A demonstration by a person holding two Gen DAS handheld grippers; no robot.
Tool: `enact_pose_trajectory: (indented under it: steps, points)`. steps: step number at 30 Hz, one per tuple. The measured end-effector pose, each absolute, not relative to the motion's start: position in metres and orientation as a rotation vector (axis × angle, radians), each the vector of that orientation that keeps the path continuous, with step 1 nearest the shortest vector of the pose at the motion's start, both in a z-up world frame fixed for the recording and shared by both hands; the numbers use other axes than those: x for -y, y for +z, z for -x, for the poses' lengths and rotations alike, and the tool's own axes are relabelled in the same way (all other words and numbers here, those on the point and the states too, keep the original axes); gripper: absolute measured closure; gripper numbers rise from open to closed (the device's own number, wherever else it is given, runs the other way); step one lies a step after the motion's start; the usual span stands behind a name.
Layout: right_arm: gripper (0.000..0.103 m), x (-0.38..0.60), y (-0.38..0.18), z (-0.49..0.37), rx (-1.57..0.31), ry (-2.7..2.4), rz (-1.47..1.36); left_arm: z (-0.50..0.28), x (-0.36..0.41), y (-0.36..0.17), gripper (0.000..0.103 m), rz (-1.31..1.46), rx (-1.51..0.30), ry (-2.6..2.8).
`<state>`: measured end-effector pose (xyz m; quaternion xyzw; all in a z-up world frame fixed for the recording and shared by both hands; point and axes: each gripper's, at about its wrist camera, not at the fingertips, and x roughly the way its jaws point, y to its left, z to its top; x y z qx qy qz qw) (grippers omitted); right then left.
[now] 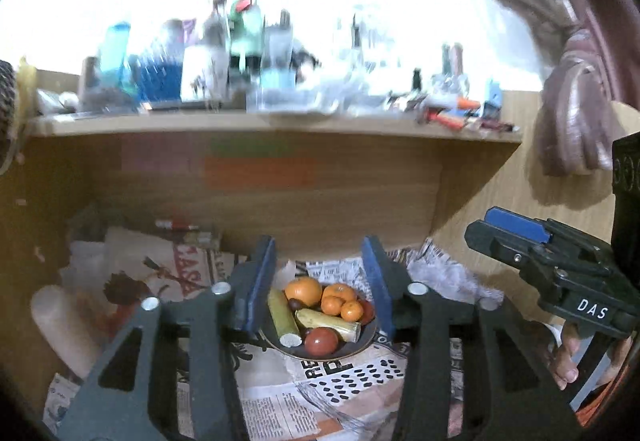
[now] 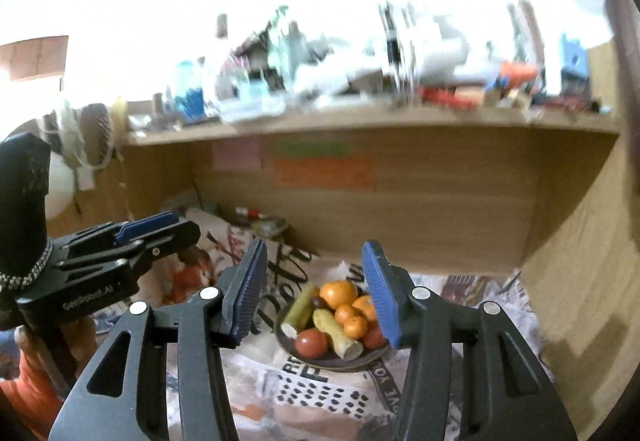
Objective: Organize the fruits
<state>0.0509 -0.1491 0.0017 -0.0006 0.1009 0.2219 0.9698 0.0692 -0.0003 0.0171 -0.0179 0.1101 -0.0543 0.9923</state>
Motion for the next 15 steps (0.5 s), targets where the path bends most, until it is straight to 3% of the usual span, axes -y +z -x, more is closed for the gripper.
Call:
enact_pose_trajectory:
  steps: [10,15]
  points:
    - [0.016,0.144,0.008,0.005,-0.094,0.404,0.005,-0.010,0.008,0.027,0.020,0.015,-0.136,-0.073]
    - [0.000,0.146,0.007,0.022,-0.059,0.359,0.004,0.002,0.005,0.026,0.013,0.030,-0.126,-0.056]
